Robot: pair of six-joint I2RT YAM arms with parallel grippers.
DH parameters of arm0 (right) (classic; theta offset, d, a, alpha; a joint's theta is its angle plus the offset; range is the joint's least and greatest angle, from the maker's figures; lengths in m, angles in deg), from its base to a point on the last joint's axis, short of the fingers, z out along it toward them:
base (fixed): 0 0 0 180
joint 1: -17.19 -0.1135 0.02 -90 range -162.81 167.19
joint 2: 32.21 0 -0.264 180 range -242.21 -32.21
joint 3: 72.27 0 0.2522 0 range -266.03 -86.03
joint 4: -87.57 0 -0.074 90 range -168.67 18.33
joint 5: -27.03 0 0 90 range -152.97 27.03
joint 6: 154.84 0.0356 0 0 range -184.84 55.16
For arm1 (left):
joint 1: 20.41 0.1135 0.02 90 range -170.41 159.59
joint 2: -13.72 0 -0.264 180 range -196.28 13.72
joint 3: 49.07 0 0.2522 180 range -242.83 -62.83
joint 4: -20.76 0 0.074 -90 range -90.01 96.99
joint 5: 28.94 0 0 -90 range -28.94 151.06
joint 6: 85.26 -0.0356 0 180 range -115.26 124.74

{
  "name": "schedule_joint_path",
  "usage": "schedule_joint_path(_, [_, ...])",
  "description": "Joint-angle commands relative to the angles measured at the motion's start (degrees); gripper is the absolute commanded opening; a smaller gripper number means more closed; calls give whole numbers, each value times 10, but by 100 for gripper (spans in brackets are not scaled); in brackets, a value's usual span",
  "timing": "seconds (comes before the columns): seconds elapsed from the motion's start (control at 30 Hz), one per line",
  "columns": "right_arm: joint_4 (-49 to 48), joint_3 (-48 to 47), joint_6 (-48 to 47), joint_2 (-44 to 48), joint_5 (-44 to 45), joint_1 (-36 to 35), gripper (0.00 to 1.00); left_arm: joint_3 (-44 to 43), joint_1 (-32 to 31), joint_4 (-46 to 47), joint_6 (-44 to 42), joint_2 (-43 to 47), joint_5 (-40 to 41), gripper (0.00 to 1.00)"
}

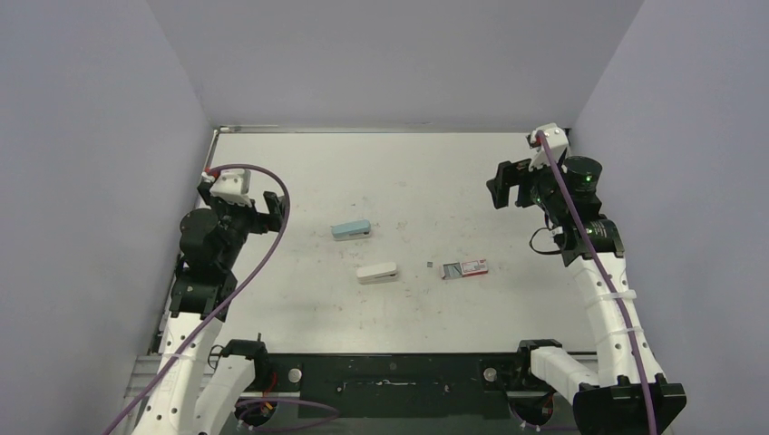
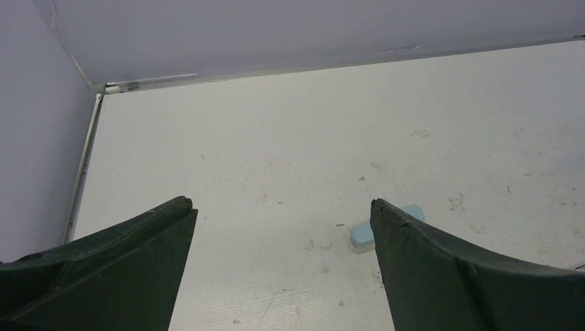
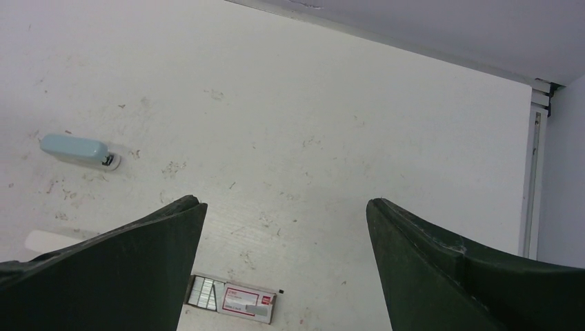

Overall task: Load the staples into the stapler
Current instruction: Reset both arms

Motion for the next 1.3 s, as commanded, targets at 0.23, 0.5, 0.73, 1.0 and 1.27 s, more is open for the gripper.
schedule_joint_path(0.23, [-43, 30, 1, 32, -15, 6, 90, 3, 14, 22, 11, 6, -28, 97])
schedule_joint_path(0.5, [-70, 80, -4, 38, -14, 12, 90, 17, 22, 26, 13, 13, -51, 97])
schedule_joint_path(0.73, [-74, 95, -1, 45, -31, 20, 90, 24, 24, 30, 12, 15, -53, 96])
schedule_joint_path(1.0, [-73, 100, -5, 42, -42, 23, 90, 25, 26, 31, 12, 13, -49, 97])
schedule_joint_path(1.27, [-65, 93, -4, 39, -51, 23, 90, 24, 27, 29, 11, 6, -49, 97])
